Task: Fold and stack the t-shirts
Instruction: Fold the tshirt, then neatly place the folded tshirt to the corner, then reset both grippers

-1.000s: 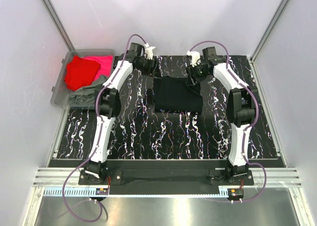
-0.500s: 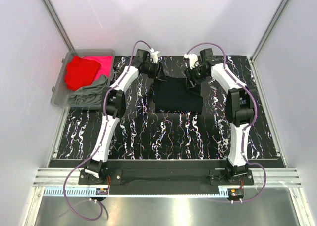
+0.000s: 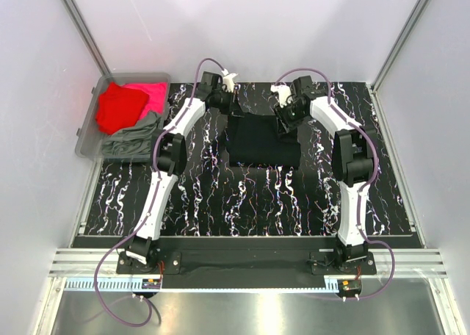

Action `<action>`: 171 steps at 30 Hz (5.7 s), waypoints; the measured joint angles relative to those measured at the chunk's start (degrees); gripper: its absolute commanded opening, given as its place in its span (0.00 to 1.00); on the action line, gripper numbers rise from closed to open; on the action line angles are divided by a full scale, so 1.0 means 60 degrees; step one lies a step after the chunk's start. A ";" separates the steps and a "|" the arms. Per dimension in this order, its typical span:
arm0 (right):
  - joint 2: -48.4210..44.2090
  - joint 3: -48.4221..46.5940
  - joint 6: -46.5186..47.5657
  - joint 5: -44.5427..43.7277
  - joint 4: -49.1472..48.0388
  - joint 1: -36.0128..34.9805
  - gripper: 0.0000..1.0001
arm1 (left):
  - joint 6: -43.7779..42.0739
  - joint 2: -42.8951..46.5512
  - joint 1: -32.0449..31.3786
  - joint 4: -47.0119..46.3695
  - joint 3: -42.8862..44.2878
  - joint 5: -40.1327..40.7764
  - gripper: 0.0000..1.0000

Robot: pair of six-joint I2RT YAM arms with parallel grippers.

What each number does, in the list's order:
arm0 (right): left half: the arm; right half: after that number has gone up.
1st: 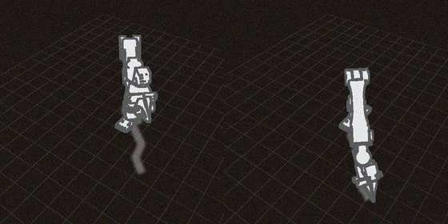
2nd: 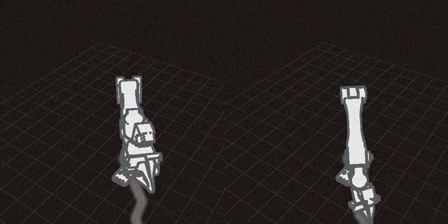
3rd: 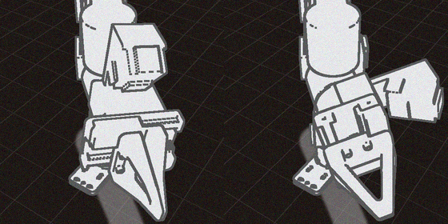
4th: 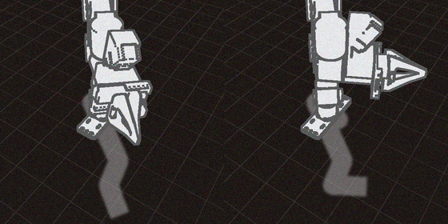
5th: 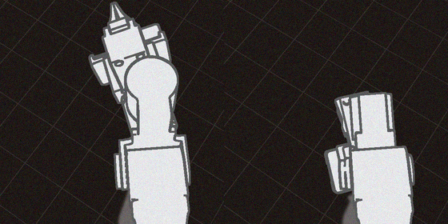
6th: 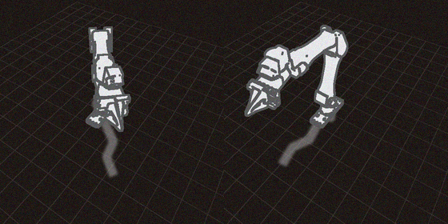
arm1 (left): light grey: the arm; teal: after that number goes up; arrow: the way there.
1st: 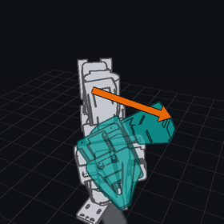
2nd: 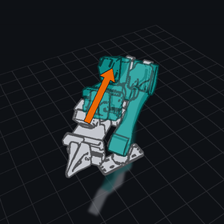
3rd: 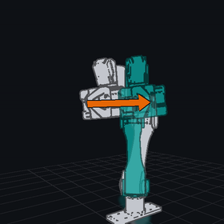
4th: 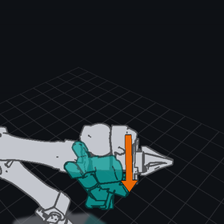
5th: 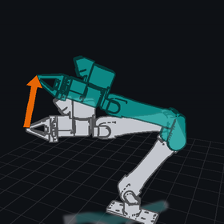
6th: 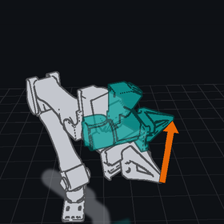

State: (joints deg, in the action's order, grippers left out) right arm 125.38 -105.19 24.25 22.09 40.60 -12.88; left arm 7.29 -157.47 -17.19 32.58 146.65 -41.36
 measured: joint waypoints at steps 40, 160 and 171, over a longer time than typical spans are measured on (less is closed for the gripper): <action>0.0841 -0.1344 0.0769 -0.1337 -0.1253 0.0015 0.09 | -0.2342 0.2951 0.0361 0.1996 -0.1985 0.0058 0.00; 0.5785 -0.8688 -0.0426 -0.4306 -0.0798 0.5151 0.58 | -0.3690 0.4666 -0.1639 0.2998 -0.3377 0.4371 0.62; 0.4809 -0.8546 -0.1322 -0.4408 -0.0845 0.5056 1.00 | -0.3799 0.4666 -0.1851 0.2991 -0.3093 0.5395 0.88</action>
State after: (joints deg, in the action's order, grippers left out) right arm 154.23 -156.46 16.32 -4.36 35.53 17.45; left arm -15.51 -129.47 -28.29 50.52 128.09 -8.99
